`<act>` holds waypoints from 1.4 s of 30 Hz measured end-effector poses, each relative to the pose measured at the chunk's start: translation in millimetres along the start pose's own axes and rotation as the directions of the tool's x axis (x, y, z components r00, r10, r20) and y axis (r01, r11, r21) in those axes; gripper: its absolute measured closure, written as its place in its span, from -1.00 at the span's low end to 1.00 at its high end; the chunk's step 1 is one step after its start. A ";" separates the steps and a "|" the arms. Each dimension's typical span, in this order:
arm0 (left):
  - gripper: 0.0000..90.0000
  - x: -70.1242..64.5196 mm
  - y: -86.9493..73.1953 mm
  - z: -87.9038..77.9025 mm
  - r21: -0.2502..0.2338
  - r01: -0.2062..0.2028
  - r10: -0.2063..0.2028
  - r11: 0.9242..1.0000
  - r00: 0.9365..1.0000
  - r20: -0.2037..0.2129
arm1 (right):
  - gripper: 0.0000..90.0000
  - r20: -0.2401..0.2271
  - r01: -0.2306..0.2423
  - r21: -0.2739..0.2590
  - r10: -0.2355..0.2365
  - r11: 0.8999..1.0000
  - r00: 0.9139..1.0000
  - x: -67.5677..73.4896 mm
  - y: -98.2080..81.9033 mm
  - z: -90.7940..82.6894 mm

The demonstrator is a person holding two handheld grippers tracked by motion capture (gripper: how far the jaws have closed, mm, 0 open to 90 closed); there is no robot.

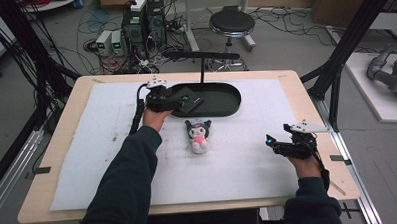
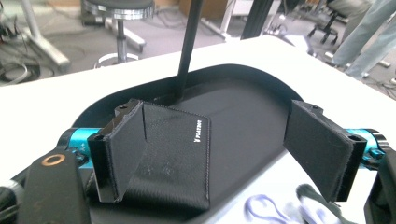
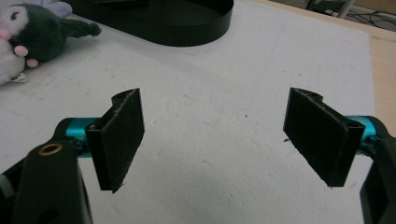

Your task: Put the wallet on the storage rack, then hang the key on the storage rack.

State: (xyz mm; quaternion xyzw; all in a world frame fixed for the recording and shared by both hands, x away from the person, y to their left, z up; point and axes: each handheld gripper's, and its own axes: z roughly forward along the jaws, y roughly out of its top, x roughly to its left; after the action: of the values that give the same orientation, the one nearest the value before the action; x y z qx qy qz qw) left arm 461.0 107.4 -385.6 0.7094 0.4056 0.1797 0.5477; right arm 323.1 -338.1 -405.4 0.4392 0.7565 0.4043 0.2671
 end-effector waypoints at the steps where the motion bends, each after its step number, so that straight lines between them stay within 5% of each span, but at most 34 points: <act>1: -0.53 -0.2 -1.3 -7.7 -0.007 0.006 -0.006 1.000 1.000 0.002 | -0.54 -0.003 0.004 0.002 -0.004 1.000 1.000 0.6 0.3 0.7; 9: -0.52 6.3 -14.7 -68.0 -0.090 -0.049 0.046 0.995 0.999 -0.028 | -0.54 -0.012 0.012 0.007 -0.012 1.000 1.000 6.0 3.8 6.7; 15: -0.65 11.7 -24.1 -99.7 -0.136 -0.042 0.030 0.990 0.996 -0.089 | -0.54 -0.016 0.027 0.006 -0.027 1.000 1.000 10.3 7.3 11.0; 23: -0.65 12.9 -36.2 -118.6 -0.120 -0.062 0.045 0.991 0.989 -0.138 | -0.54 -0.025 0.033 0.002 -0.033 0.999 0.999 13.8 8.7 11.0; 42: -0.65 20.8 -64.1 -148.6 -0.094 -0.079 0.064 0.992 0.986 -0.157 | -0.54 -0.071 0.046 -0.024 -0.048 0.999 0.996 38.3 20.0 16.9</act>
State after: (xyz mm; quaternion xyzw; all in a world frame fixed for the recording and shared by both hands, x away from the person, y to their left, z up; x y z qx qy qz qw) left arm 345.5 221.9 -398.8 0.6791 0.4113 0.2734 0.5430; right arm 326.9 -292.2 -399.2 0.4036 0.7711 0.4218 0.2541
